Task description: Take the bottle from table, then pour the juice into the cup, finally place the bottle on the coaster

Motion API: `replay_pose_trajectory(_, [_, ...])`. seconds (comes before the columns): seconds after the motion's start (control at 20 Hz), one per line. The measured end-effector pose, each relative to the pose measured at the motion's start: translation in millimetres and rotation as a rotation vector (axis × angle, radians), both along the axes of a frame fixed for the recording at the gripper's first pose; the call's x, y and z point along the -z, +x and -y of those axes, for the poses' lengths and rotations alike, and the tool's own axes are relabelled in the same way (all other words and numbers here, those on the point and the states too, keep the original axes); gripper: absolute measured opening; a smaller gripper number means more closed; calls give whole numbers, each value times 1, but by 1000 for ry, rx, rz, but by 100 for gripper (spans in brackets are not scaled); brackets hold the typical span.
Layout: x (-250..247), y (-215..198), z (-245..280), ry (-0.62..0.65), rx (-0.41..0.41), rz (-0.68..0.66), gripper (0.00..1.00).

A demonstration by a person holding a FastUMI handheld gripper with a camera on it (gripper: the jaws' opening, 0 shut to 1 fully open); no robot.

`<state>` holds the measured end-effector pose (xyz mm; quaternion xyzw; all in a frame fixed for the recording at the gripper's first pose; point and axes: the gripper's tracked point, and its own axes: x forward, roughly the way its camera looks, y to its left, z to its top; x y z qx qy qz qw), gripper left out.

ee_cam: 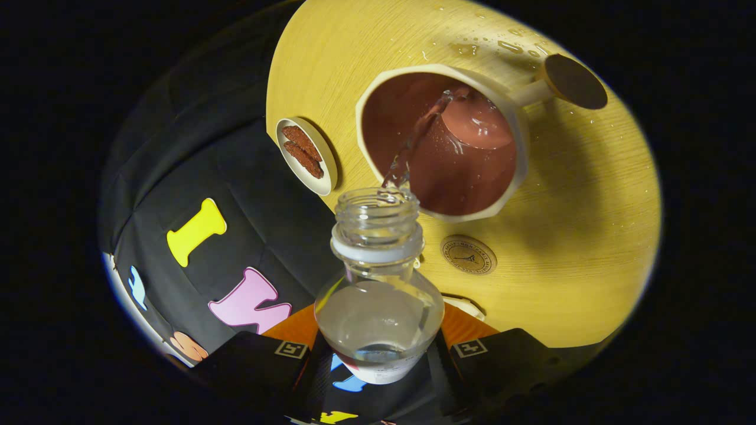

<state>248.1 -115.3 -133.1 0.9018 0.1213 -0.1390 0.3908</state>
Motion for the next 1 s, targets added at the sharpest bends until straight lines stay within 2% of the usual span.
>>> replay_pose_trajectory(0.2, [1, -1, -4, 52, 3, -15, 74])
replay_pose_trajectory(0.7, [-9, 1, 8, 184, 71, 9, 74])
replay_pose_trajectory(1.0, [-10, 2, 9, 212, 84, -7, 74])
